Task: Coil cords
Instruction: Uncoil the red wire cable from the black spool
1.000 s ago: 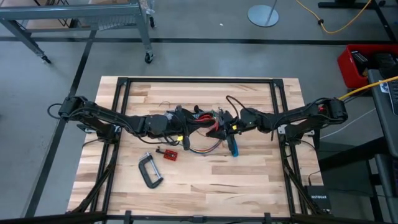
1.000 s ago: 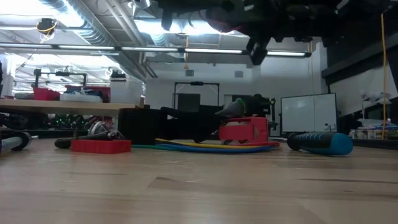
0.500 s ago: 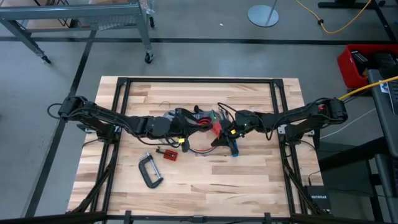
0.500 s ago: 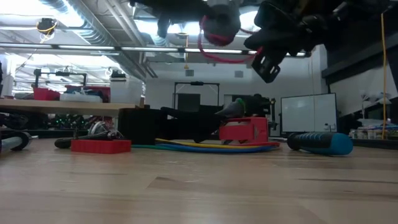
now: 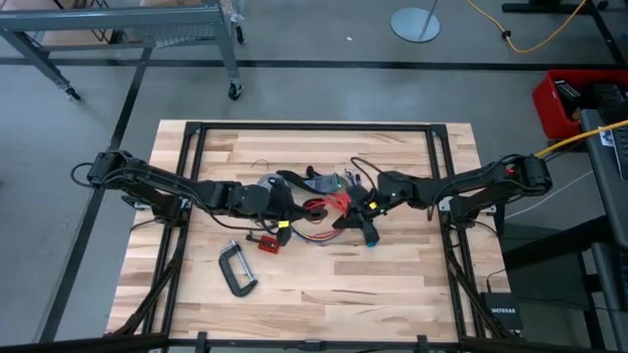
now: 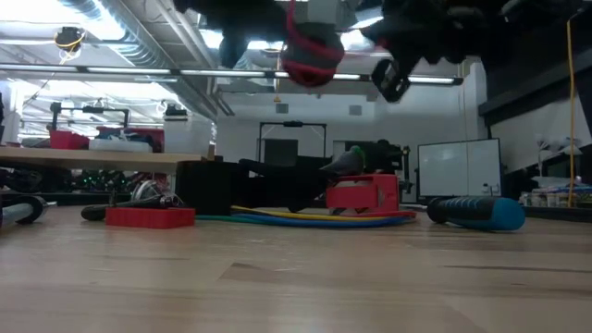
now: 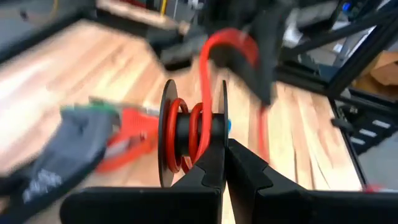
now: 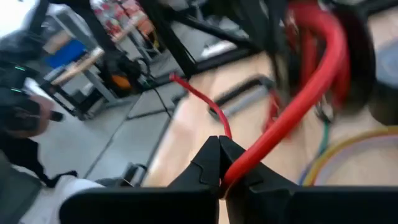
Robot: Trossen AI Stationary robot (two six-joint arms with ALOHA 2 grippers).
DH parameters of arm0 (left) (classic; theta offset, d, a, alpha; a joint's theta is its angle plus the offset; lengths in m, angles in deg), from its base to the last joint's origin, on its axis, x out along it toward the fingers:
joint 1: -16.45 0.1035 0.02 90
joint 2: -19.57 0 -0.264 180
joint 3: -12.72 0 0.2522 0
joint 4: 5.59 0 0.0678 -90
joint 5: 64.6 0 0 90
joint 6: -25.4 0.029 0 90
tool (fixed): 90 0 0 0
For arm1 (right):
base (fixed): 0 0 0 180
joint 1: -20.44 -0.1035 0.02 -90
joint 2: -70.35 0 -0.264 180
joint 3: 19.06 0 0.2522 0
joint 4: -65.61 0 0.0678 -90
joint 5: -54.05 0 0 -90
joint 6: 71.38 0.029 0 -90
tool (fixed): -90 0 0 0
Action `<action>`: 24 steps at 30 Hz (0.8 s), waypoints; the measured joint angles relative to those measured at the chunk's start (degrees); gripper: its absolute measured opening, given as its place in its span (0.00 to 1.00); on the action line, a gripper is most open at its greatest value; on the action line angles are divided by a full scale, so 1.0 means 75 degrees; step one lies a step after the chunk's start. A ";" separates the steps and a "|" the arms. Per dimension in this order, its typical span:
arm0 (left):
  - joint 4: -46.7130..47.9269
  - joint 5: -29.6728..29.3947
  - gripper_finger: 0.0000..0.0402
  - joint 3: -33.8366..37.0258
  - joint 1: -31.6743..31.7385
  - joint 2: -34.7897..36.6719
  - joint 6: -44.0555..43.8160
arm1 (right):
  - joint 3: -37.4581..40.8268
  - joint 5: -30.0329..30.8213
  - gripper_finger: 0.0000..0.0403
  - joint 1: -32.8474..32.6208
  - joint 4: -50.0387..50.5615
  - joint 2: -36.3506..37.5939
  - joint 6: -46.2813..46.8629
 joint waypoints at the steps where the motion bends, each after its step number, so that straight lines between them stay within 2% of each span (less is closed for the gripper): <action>1: 0.0120 0.0035 0.00 -0.0001 0.0000 0.0000 -0.0123 | 0.0000 -0.0002 0.01 0.0000 -0.0020 0.0110 -0.0007; 8: 0.0264 0.0506 0.00 0.0000 0.0000 0.0000 -0.0376 | 0.0000 0.0076 0.01 0.0275 0.0162 0.0628 -0.0449; 14: 0.0020 0.1479 0.00 0.0000 0.0000 0.0000 -0.0378 | 0.0000 0.0315 0.01 0.0694 0.0357 0.0719 -0.0516; 24: -0.0491 0.2079 0.00 0.0006 0.0000 -0.0009 -0.0297 | 0.0000 0.0756 0.01 0.0968 -0.0419 0.0716 -0.0932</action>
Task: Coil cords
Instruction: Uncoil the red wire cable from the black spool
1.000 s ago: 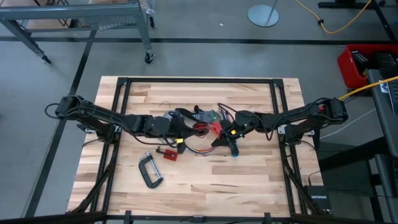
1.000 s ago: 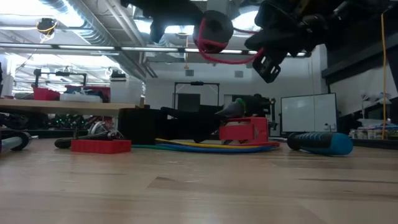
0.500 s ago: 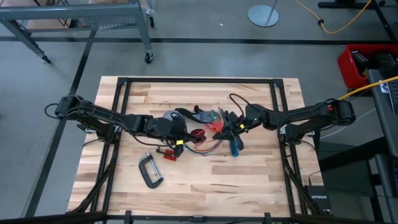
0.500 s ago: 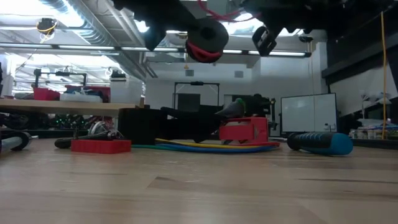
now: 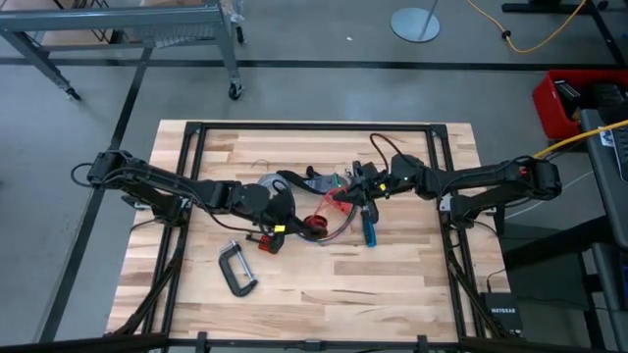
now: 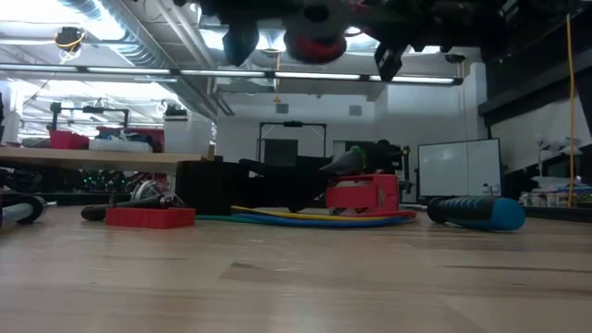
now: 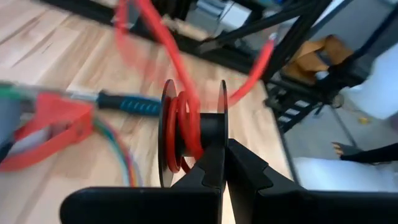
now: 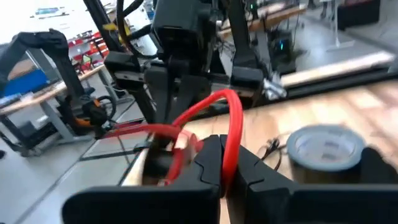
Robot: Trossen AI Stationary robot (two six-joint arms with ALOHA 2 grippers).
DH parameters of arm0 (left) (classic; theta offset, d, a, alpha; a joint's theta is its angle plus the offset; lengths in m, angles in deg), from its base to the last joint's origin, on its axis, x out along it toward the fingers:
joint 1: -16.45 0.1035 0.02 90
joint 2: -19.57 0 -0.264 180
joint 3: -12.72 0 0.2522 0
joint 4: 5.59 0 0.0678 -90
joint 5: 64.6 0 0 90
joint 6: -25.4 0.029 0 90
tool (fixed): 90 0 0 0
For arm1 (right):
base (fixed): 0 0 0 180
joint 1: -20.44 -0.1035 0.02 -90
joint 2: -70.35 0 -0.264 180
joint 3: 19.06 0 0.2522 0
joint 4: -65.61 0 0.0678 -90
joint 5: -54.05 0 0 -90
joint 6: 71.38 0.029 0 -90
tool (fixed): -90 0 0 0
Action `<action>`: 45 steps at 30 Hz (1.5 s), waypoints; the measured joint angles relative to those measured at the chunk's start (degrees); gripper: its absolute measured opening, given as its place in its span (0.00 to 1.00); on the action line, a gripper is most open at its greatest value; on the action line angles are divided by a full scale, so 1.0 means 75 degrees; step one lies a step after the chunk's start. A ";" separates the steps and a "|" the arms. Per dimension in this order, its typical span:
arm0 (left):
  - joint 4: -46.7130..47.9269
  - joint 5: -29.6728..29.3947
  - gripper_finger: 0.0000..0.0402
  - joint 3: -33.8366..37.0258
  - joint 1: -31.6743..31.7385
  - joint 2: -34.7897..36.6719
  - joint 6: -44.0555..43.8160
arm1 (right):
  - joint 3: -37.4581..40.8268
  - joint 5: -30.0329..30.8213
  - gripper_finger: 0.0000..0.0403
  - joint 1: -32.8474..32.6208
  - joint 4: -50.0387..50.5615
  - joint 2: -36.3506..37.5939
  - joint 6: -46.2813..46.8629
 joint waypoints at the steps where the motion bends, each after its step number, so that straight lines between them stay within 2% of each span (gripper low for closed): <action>1: -0.0177 0.0080 0.00 0.0000 0.0000 -0.0003 0.0105 | -0.0001 0.0050 0.01 0.0000 -0.0087 0.0000 -0.0110; 6: -0.0958 0.0329 0.00 0.0000 0.0000 -0.0014 0.0450 | -0.0294 0.0411 0.00 -0.0010 0.0317 -0.0020 -0.0611; 16: -0.2552 0.0117 0.00 0.0000 0.0012 -0.0020 0.1588 | -0.0670 0.0533 0.00 -0.0022 0.1398 -0.0017 -0.0950; 21: -0.3198 -0.0769 0.00 0.0000 0.0012 -0.0020 0.2257 | -0.0670 0.0279 0.00 -0.0121 0.2248 -0.0018 -0.0699; 25: -0.3168 -0.1903 0.00 0.0000 0.0023 -0.0020 0.2546 | -0.0670 -0.0062 0.00 -0.0382 0.2847 -0.0020 -0.0693; 28: -0.3098 -0.2427 0.00 0.0000 0.0023 -0.0020 0.2723 | -0.0670 -0.0343 0.00 -0.0590 0.3206 -0.0020 -0.0683; 32: -0.2449 -0.2784 0.00 0.0000 0.0021 0.0108 0.2697 | -0.0670 -0.0491 0.00 -0.0851 0.3548 -0.0020 -0.0672; 37: -0.0858 -0.3235 0.00 0.0000 0.0018 0.0549 0.2227 | -0.0670 -0.0621 0.00 -0.1045 0.4401 0.0031 -0.0672; 45: 0.1860 -0.3254 0.00 -0.0002 0.0020 0.1547 0.1179 | -0.0670 -0.0614 0.00 -0.1244 0.4980 0.0052 -0.0673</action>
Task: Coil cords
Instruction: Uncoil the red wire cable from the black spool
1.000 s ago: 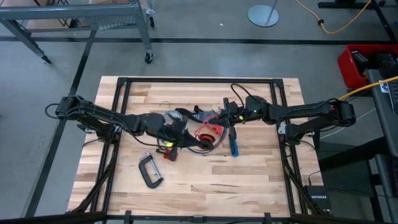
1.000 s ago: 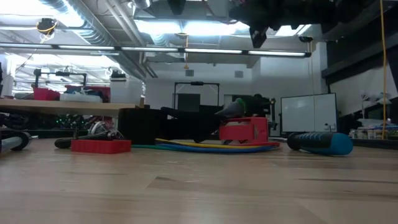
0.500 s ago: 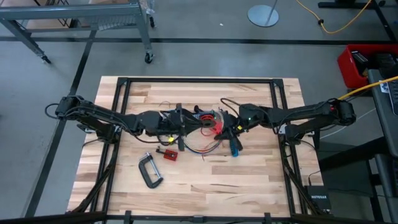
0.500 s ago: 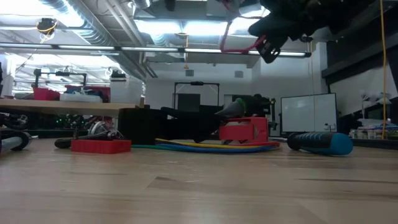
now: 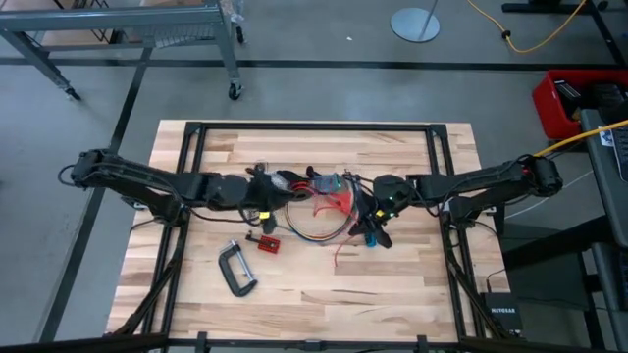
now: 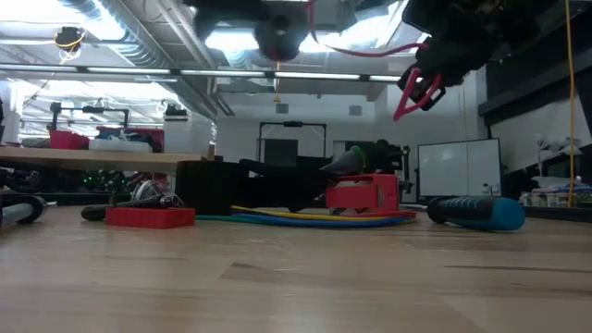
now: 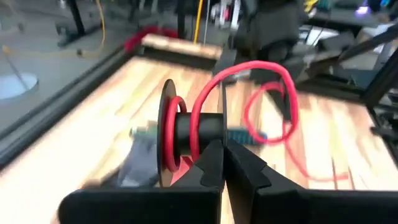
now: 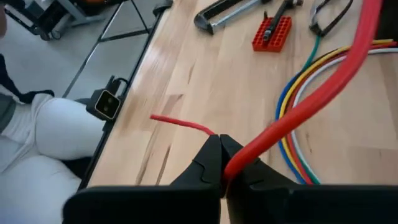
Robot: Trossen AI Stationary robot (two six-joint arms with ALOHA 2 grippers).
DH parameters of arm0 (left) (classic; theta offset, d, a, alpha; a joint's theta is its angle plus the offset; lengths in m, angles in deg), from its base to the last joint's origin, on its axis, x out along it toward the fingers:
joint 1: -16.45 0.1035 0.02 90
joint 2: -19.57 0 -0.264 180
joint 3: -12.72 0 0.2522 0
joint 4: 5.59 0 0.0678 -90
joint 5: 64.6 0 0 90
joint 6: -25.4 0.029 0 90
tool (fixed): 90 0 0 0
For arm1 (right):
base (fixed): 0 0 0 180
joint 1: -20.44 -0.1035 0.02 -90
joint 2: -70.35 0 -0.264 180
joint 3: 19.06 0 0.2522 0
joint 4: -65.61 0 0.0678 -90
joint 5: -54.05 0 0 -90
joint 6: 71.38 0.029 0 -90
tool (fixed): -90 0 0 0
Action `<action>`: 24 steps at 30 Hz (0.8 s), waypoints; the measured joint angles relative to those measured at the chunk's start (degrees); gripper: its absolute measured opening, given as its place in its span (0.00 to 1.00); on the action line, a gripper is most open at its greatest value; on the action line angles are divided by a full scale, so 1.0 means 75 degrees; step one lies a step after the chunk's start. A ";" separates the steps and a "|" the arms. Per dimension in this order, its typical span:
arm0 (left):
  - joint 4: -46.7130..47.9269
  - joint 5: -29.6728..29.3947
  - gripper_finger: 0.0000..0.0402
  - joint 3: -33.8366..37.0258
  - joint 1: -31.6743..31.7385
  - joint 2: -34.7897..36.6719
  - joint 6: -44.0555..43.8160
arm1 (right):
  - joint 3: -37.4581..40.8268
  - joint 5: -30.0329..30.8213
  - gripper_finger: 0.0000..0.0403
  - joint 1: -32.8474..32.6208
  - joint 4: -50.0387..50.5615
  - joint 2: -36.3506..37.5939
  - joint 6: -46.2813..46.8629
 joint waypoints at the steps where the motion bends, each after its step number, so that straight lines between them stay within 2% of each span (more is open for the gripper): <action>1: 0.0325 0.0123 0.00 0.0002 0.0000 0.0107 -0.0190 | 0.0000 0.0002 0.00 0.0000 -0.0025 0.0001 -0.0002; 4: 0.1176 0.0818 0.00 -0.0001 0.0003 0.0403 -0.0912 | 0.0000 0.0207 0.00 0.0023 -0.0180 0.0018 -0.0038; 7: 0.1783 0.1775 0.00 -0.0001 -0.0015 0.0528 -0.1583 | 0.0000 0.0812 0.00 0.0023 -0.0547 0.0045 -0.0187; 13: 0.1882 0.3202 0.00 -0.0003 -0.0023 0.0300 -0.2303 | -0.0224 0.1908 0.00 0.0029 -0.1463 0.0045 -0.0913; 19: 0.1151 0.3987 0.00 -0.0003 -0.0023 -0.0315 -0.2458 | -0.0731 0.3356 0.00 0.0029 -0.1640 0.0045 -0.1623; 24: -0.0562 0.4966 0.00 -0.0003 -0.0020 -0.0982 -0.1848 | -0.0819 0.4381 0.00 0.0029 -0.1586 0.0045 -0.1892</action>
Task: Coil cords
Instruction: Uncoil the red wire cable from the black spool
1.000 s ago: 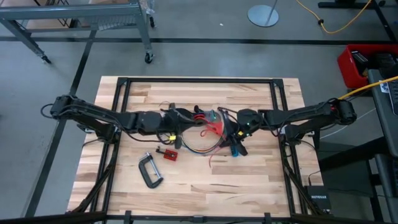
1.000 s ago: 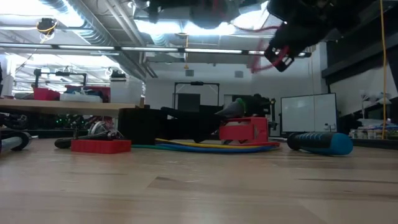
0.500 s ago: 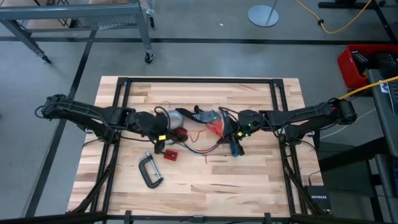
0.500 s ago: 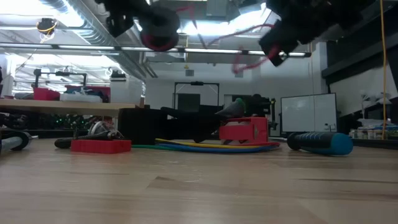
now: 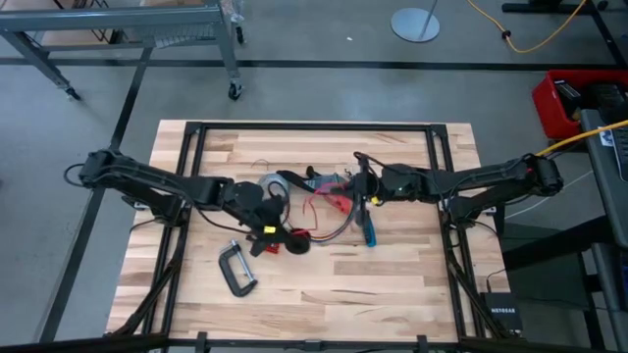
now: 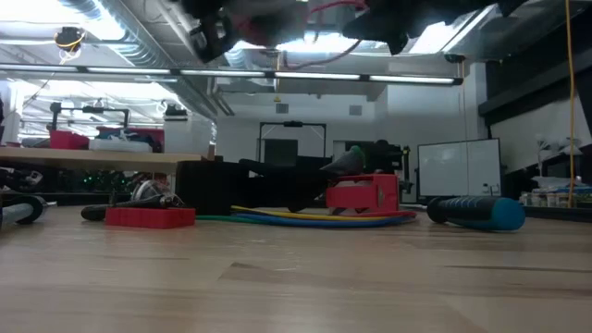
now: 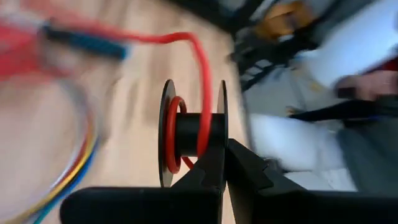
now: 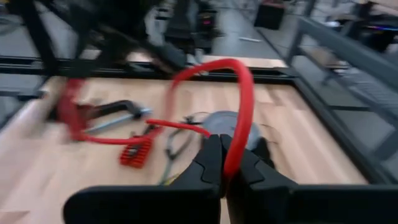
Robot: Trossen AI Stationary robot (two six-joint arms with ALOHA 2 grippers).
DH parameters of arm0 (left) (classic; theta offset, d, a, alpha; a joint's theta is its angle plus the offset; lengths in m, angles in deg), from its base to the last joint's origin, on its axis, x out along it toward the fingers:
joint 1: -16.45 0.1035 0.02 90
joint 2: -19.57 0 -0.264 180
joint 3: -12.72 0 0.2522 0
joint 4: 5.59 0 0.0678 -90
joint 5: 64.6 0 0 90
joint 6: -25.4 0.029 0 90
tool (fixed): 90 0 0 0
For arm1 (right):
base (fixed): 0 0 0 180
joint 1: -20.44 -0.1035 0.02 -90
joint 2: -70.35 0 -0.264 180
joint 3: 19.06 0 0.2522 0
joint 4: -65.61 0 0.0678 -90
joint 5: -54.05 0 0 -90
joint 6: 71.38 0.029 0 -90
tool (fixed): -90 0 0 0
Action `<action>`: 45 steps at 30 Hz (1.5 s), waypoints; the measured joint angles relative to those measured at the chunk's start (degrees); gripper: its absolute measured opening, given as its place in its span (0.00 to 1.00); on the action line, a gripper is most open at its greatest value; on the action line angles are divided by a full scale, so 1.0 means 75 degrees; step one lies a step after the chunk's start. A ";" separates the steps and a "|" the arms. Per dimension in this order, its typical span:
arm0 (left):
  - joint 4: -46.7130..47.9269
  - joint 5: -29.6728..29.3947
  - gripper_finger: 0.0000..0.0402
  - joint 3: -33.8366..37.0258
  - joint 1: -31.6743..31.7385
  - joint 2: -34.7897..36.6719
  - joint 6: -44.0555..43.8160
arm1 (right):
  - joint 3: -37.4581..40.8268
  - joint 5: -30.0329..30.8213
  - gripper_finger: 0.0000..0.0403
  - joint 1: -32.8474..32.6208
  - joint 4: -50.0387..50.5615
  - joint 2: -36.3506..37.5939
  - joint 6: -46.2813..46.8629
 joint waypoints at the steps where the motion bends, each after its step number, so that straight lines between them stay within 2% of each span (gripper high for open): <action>1: -0.0442 0.0175 0.00 0.0000 -0.0003 -0.0113 0.0171 | 0.0000 0.0143 0.00 0.0000 0.0058 0.0000 -0.0004; 5: -0.1835 0.0708 0.00 0.0000 -0.0003 -0.0399 0.0818 | 0.0000 0.0401 0.00 0.0000 0.0496 -0.0035 0.0006; 10: -0.3048 0.0726 0.00 0.0000 -0.0003 -0.0428 0.1673 | 0.0000 0.0348 0.00 0.0000 0.1059 -0.0157 0.0215; 18: -0.4807 0.0642 0.00 0.0000 0.0009 -0.0431 0.3207 | -0.0003 -0.1042 0.00 -0.0003 0.1176 -0.0812 0.0861; 25: -0.5553 0.0150 0.00 0.0003 0.0015 -0.0432 0.4275 | -0.0003 -0.2291 0.00 -0.0009 0.1180 -0.1686 0.1451; 34: -0.5814 -0.0887 0.00 0.0000 0.0015 -0.0405 0.4980 | 0.0000 -0.3301 0.00 -0.0067 0.1146 -0.2617 0.1990; 37: -0.5790 -0.1407 0.00 0.0000 0.0015 -0.0399 0.5078 | 0.0000 -0.3385 0.00 -0.0257 0.1169 -0.2727 0.2043; 43: -0.4700 -0.3402 0.00 0.0000 0.0017 -0.0018 0.5406 | 0.0000 -0.3387 0.00 -0.0953 0.1227 -0.2728 0.2063; 45: -0.4188 -0.3850 0.00 0.0001 0.0028 0.0179 0.5405 | 0.0000 -0.3193 0.00 -0.1157 0.1235 -0.2722 0.2225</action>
